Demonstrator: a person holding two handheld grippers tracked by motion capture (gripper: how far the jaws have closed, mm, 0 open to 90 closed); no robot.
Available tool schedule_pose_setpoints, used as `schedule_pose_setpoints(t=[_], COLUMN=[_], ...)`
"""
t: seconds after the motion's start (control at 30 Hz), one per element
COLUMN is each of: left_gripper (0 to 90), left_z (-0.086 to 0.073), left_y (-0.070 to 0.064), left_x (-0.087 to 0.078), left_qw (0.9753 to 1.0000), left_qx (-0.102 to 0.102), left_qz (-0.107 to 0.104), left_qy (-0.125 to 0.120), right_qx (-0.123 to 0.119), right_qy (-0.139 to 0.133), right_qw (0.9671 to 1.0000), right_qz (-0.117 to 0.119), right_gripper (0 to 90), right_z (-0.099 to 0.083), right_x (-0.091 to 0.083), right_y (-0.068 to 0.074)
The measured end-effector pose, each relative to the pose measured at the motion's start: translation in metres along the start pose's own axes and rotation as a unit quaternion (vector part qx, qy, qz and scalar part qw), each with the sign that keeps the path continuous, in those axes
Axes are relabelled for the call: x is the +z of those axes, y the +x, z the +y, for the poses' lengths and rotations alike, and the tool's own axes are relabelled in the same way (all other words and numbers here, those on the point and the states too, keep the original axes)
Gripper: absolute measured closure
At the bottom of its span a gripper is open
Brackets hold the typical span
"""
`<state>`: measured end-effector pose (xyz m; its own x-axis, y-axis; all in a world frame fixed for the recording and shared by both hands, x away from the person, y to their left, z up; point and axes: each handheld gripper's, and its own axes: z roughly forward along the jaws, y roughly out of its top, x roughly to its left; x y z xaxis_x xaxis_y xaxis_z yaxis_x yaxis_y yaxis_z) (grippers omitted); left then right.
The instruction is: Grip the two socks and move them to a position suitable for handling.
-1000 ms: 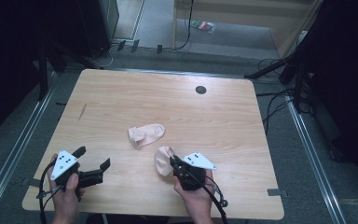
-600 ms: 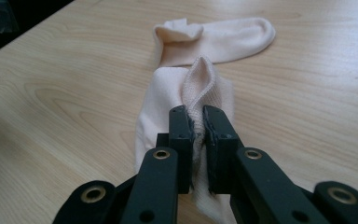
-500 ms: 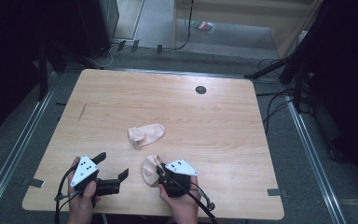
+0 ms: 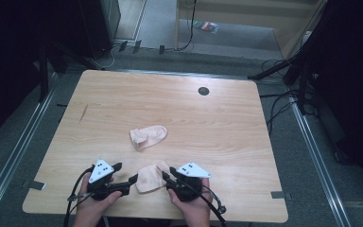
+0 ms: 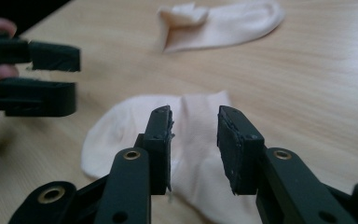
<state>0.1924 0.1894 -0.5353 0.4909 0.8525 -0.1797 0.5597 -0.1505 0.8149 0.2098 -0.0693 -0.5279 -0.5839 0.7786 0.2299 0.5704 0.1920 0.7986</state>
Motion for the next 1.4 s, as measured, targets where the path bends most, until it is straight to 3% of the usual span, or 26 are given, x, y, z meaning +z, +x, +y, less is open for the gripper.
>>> schedule_pose_setpoints(t=[0.03,0.07,0.1,0.2,0.4,0.53,0.63,0.67,0.7,0.73,0.77,0.83,0.97,1.03,1.07,1.13,1.17,1.27,1.37,1.4], left_gripper=[34.7,38.2,42.4,52.1,71.3,84.8,88.2,88.4,88.6,88.6,88.8,89.0,89.3,89.5,89.5,89.5,89.3,89.0,88.6,88.5], left_z=[-0.002,-0.002,-0.003,-0.004,-0.004,-0.002,0.0,0.0,0.001,0.001,0.002,0.002,0.003,0.004,0.003,0.003,0.003,0.002,0.002,0.002], left_y=[-0.007,-0.007,-0.013,-0.019,-0.02,-0.017,-0.012,-0.012,-0.01,-0.008,-0.004,0.001,0.006,0.006,0.005,0.006,0.006,0.007,0.007,0.007], left_x=[0.005,0.005,0.01,0.016,0.025,0.027,0.028,0.028,0.028,0.027,0.026,0.025,0.024,0.025,0.025,0.025,0.025,0.023,0.023,0.023], left_qw=[0.9998,0.9998,0.9993,0.9984,0.996,0.9958,0.9957,0.9957,0.9958,0.9959,0.9961,0.9958,0.9957,0.9949,0.9947,0.9943,0.9946,0.995,0.9951,0.9951], left_qx=[0.014,0.014,0.027,0.039,0.054,0.056,0.056,0.056,0.054,0.051,0.048,0.05,0.049,0.06,0.066,0.077,0.077,0.08,0.078,0.078], left_qz=[-0.002,-0.002,0.004,0.006,0.022,0.008,0.004,0.004,0.003,0.002,0.005,0.002,-0.003,-0.004,-0.001,-0.001,-0.003,-0.011,-0.011,-0.011], left_qy=[0.016,0.016,0.027,0.039,0.067,0.072,0.074,0.074,0.074,0.075,0.074,0.077,0.078,0.081,0.078,0.073,0.07,0.06,0.06,0.06], right_qx=[-0.008,-0.008,-0.029,-0.032,-0.058,-0.069,-0.037,-0.037,0.014,0.014,0.057,0.093,0.125,0.144,0.148,0.15,0.153,0.14,0.102,0.102], right_qy=[0.011,0.011,0.036,0.052,0.063,0.058,0.047,0.047,0.029,0.029,0.011,-0.002,-0.005,0.008,0.013,0.01,0.005,-0.013,0.004,0.004], right_qw=[0.9999,0.9999,0.9988,0.998,0.9959,0.9948,0.9977,0.9977,0.9994,0.9994,0.9983,0.9956,0.9921,0.9895,0.9889,0.9877,0.987,0.9894,0.9947,0.9947], right_qz=[-0.002,-0.002,-0.018,-0.017,-0.029,-0.048,-0.034,-0.034,-0.012,-0.012,0.001,0.01,0.007,0.005,-0.001,-0.042,-0.05,-0.037,-0.016,-0.016], right_gripper=[66.1,66.1,64.9,63.1,64.3,82.0,84.7,84.7,85.0,85.0,84.9,84.8,84.7,83.9,84.7,79.3,78.3,71.4,60.8,60.8], right_z=[-0.002,-0.002,-0.007,-0.011,-0.015,-0.017,-0.013,-0.013,-0.008,-0.008,-0.005,-0.003,-0.004,-0.007,-0.008,-0.01,-0.01,-0.008,-0.007,-0.007], right_x=[0.003,0.003,0.009,0.008,0.012,0.012,0.006,0.006,-0.001,-0.001,-0.008,-0.013,-0.017,-0.015,-0.014,-0.014,-0.017,-0.025,-0.017,-0.017], right_y=[0.003,0.003,0.006,0.004,0.007,0.007,-0.001,-0.001,-0.011,-0.011,-0.023,-0.036,-0.051,-0.06,-0.061,-0.065,-0.069,-0.069,-0.058,-0.058])
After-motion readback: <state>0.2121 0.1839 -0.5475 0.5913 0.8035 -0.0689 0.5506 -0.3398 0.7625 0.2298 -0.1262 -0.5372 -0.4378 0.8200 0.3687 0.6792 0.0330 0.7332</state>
